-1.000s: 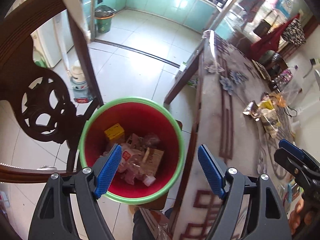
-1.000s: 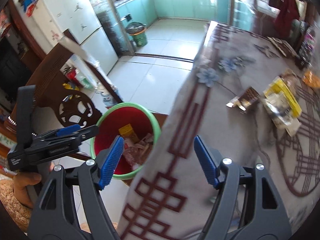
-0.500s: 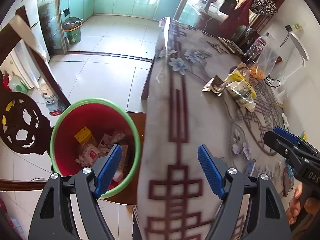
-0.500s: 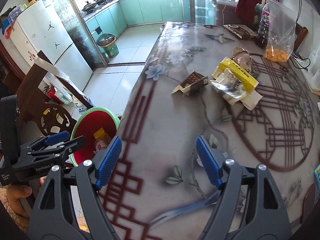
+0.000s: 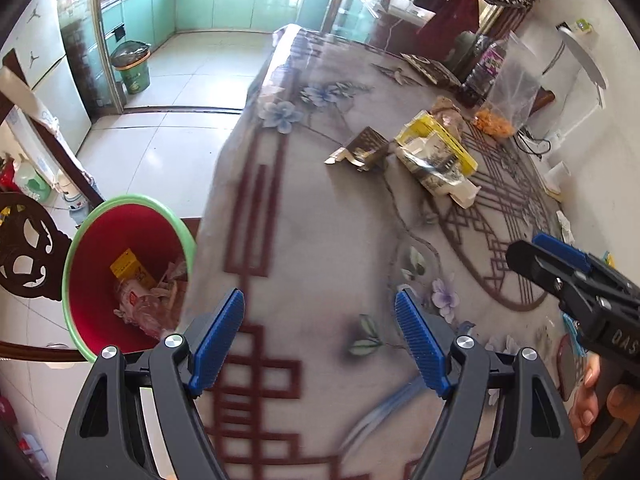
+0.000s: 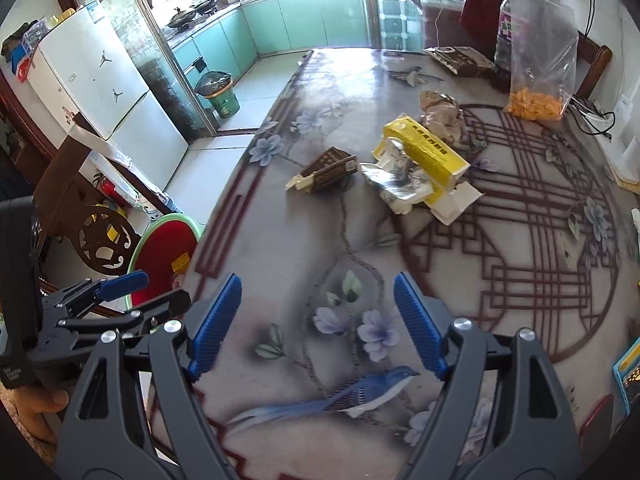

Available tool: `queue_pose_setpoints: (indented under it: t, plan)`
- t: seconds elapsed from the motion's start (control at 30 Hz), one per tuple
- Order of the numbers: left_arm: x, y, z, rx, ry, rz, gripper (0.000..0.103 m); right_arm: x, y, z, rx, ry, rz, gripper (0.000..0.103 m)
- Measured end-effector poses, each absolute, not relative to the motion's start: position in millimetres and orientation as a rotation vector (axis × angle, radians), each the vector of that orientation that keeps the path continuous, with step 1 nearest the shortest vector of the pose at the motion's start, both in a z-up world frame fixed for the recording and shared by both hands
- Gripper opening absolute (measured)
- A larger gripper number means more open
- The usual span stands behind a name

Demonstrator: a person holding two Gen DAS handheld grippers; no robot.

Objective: Collect trash
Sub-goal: 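Move both open tools back toward the table, then grasp the paper cup with the right tool while the left tool grasps the dark cigarette pack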

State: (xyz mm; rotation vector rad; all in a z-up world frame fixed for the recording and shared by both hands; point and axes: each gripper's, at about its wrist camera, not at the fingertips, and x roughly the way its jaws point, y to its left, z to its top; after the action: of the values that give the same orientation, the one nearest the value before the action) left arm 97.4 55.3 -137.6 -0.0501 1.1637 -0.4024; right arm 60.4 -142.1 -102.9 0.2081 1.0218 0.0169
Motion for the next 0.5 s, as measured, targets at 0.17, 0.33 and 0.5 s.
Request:
queue_pose_setpoints:
  t: [0.17, 0.33, 0.5]
  plan:
    - [87.5, 28.8, -142.4, -0.052, 1.175, -0.403, 0.075, 61.8, -166.5, -111.5, 0.205, 1.042, 0.035, 0.076]
    - [80.6, 7.3, -148.9, -0.059, 1.207, -0.426, 0.075, 64.2, -189.9, -124.6, 0.232, 1.071, 0.050, 0.076]
    - [78.7, -4.8, -143.7, -0.036, 1.206, -0.424, 0.075, 99.4, -213.5, -131.1, 0.280, 1.064, 0.062, 0.076]
